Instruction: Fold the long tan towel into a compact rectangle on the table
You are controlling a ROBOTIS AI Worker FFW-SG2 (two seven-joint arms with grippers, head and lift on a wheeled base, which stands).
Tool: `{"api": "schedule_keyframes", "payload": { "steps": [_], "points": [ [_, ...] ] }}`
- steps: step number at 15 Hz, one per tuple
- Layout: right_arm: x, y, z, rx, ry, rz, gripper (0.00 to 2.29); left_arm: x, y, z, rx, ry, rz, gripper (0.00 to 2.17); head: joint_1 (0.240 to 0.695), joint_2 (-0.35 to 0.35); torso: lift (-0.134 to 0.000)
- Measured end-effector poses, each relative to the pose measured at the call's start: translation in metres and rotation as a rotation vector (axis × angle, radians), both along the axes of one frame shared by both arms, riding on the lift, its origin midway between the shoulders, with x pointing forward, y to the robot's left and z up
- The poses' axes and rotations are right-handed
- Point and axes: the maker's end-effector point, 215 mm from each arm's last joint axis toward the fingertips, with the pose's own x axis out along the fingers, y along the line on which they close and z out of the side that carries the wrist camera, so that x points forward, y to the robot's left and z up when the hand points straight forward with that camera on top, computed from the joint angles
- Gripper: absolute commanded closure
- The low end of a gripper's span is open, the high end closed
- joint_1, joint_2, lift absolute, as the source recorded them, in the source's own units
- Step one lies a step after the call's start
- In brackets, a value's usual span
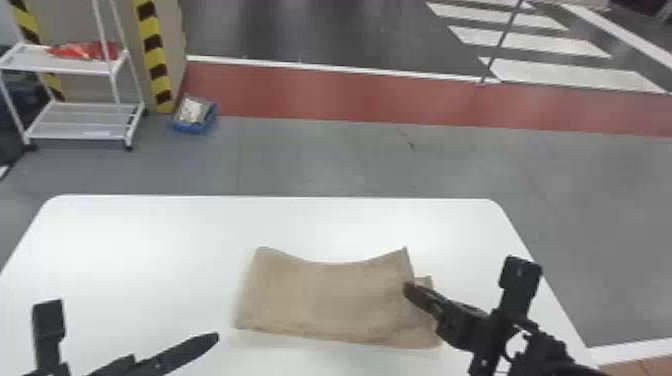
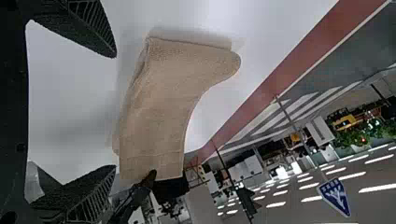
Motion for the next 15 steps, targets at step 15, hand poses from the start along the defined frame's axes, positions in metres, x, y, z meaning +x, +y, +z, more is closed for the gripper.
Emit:
{"api": "schedule_keyframes", "payload": {
  "steps": [15],
  "points": [
    [-0.002,-0.059,-0.041,0.029,0.041,-0.096,1.00,-0.004,-0.007,-0.006,0.010,0.012,-0.010,0.03,0.695,-0.291,0.000]
  ]
}}
